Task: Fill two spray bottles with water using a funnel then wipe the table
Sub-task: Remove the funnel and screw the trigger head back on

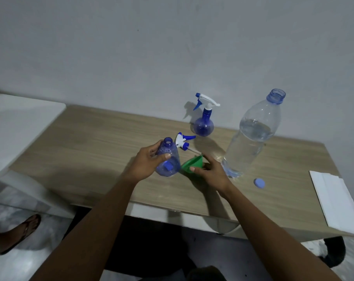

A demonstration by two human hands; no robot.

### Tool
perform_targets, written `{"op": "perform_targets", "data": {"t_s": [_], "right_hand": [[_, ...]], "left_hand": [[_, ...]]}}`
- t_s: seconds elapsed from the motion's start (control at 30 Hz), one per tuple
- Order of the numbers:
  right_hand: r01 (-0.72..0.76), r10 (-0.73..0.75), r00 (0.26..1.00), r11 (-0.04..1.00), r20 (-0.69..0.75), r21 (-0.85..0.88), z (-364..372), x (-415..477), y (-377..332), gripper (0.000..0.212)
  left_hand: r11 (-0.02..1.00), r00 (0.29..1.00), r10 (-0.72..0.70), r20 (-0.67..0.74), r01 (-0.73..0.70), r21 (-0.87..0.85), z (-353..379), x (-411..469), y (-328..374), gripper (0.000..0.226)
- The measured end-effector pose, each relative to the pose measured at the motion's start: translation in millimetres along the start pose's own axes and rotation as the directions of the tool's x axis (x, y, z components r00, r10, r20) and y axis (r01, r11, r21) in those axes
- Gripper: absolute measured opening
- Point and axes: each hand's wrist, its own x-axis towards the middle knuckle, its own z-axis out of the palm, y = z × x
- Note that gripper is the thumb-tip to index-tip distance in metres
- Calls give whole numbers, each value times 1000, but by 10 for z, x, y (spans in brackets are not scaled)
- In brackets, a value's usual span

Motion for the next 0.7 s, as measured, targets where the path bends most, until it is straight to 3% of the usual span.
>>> {"op": "perform_targets", "data": {"t_s": [0.13,0.23,0.5,0.57,0.63,0.7], "right_hand": [[9,-3,998,994,58,-108,1,11,39,68],[50,-25,992,979,126,-198,-36,46,10,51],[7,17,995,971,98,-239,-106,107,71,43],[-6,16,999,968,36,-252,-94,130,60,51],[11,-36,996,959,-83,-285,-80,179,29,78],[49,-99,983,954,-157,-297,-59,252,-58,82]], "left_hand": [[1000,1000,1,8,-1,-5,-15,7,1,47],[1000,1000,7,16,-6,-13,-20,9,7,46],[1000,999,5,39,-4,-18,-55,38,-11,50],[1000,999,4,46,-3,-14,-63,50,-10,50],[1000,999,7,52,-6,-9,-67,55,3,50],[1000,999,10,48,-10,-14,-70,70,11,51]]}}
